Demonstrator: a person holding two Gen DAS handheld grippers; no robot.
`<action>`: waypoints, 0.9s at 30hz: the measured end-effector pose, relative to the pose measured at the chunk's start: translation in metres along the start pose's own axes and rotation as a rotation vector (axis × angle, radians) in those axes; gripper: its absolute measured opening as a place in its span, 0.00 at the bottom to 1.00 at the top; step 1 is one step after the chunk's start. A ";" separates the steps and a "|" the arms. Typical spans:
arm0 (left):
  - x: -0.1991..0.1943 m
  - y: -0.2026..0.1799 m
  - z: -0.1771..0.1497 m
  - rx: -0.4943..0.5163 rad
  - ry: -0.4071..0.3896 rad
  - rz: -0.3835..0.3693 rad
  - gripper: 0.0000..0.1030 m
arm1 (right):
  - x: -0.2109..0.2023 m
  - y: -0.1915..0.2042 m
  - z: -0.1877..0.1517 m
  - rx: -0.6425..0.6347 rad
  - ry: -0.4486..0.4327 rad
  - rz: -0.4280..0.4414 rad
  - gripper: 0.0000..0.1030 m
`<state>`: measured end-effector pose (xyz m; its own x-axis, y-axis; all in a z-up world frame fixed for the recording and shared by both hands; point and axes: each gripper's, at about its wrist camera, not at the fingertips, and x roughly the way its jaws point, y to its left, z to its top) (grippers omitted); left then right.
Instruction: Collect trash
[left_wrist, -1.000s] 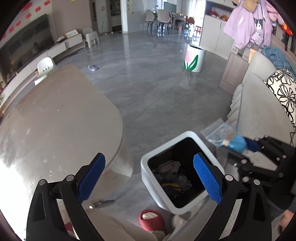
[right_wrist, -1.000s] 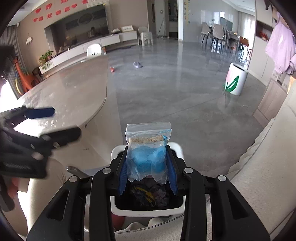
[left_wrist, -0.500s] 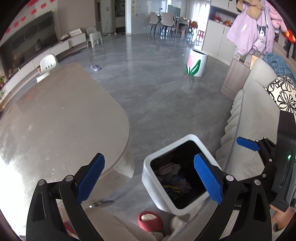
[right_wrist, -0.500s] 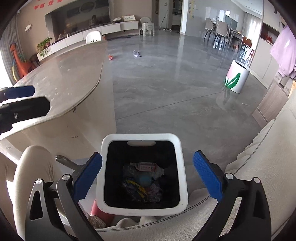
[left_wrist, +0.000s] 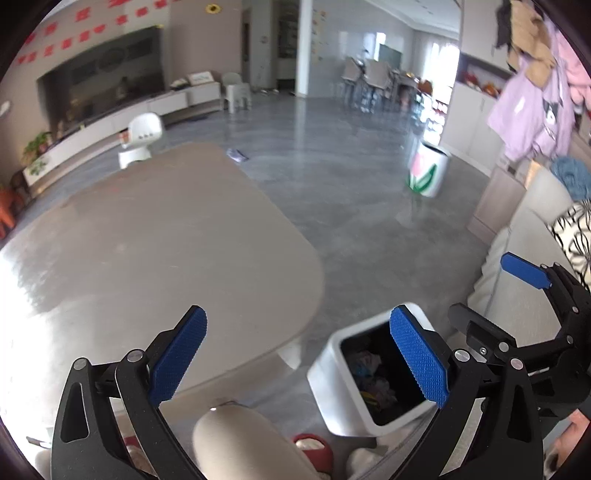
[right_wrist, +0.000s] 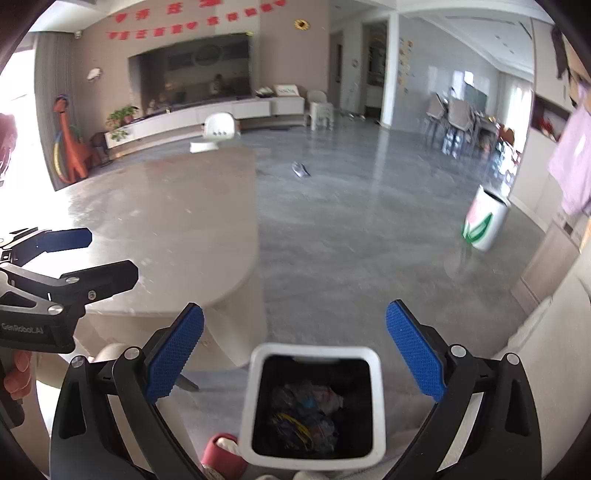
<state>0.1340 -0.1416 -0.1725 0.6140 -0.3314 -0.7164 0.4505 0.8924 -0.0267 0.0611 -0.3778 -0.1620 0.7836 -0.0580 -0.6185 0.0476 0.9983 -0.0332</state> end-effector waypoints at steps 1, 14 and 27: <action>-0.003 0.003 0.001 -0.006 -0.006 0.010 0.95 | -0.001 0.005 0.004 -0.009 -0.007 0.013 0.96; -0.065 0.093 0.001 -0.179 -0.113 0.165 0.95 | -0.011 0.110 0.059 -0.161 -0.122 0.157 0.96; -0.120 0.184 -0.015 -0.319 -0.145 0.356 0.95 | -0.008 0.210 0.093 -0.251 -0.175 0.311 0.96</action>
<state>0.1333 0.0673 -0.1020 0.7877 -0.0081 -0.6160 -0.0103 0.9996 -0.0263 0.1221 -0.1678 -0.0908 0.8309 0.2675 -0.4878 -0.3424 0.9370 -0.0694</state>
